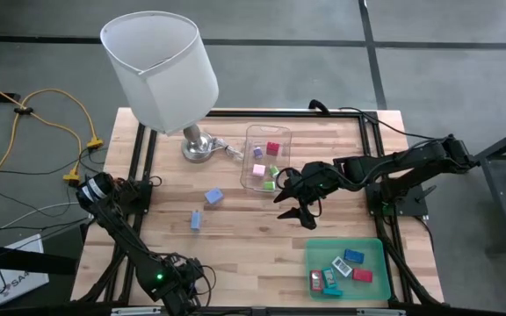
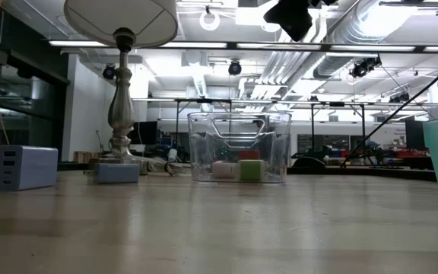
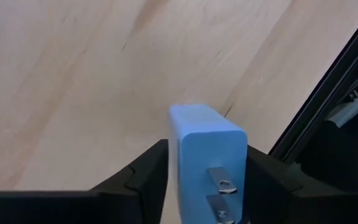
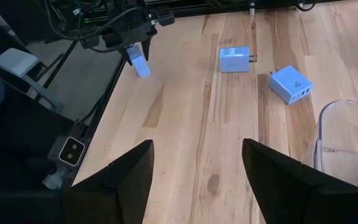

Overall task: Pick & Place Office items
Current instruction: Put the bottom light blue charger adapter into the transparent bin

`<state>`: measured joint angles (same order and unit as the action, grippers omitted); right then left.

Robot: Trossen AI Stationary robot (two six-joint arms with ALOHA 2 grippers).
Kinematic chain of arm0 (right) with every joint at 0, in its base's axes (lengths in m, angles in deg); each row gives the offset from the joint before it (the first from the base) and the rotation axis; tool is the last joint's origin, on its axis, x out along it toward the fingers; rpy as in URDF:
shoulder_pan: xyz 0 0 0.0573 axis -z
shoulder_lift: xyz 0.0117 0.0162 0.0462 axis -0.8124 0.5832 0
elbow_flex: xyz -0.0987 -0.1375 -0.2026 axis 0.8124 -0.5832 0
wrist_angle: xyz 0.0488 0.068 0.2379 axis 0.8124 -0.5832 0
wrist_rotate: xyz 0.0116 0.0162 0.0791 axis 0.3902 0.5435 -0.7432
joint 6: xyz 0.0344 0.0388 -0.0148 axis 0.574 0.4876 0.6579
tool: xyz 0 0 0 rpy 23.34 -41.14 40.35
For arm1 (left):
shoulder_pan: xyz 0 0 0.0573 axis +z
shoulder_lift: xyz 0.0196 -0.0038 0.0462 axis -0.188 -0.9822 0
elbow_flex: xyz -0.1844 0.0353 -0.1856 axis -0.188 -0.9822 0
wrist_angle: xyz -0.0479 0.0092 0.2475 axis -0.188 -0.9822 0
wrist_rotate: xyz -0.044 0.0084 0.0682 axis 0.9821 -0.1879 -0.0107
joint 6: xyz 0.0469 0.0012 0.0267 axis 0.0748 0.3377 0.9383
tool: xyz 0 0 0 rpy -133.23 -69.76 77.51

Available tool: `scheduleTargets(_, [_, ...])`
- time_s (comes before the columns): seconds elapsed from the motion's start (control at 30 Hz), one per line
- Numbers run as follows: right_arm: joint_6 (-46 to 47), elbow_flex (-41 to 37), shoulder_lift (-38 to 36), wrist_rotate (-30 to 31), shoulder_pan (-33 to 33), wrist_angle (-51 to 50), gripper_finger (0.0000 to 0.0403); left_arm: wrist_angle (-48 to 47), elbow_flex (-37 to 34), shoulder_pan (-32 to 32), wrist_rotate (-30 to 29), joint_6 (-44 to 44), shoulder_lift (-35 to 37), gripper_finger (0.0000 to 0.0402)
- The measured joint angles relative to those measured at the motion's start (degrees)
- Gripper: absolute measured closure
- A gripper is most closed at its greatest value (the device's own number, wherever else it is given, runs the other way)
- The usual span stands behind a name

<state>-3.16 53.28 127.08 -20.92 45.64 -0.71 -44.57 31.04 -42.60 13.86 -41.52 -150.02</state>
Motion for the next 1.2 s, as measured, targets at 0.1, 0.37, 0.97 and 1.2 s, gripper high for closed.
scheduleTargets(0.1, [0.0, 0.0, 0.0, 0.0, 0.01, 0.0, 0.0171, 0.01, 0.0, 0.0, 0.2, -0.12, 0.0, 0.0255])
scheduleTargets(0.37, [0.0, 0.0, 0.0, 0.0, 0.0, -0.01, 0.0171, 0.94, 0.0, 0.05, -0.02, 1.46, 0.07, 0.0278])
scheduleTargets(0.97, [0.0, 0.0, 0.0, 0.0, 0.01, -0.02, 0.0171, 7.03, 0.0, 8.56, -4.64, 19.49, 4.64, 0.0282])
scheduleTargets(1.2, [0.0, 0.0, 0.0, 0.0, 0.02, -0.02, 0.0171, 5.17, 0.0, 14.04, -10.76, 29.81, 11.62, 0.028])
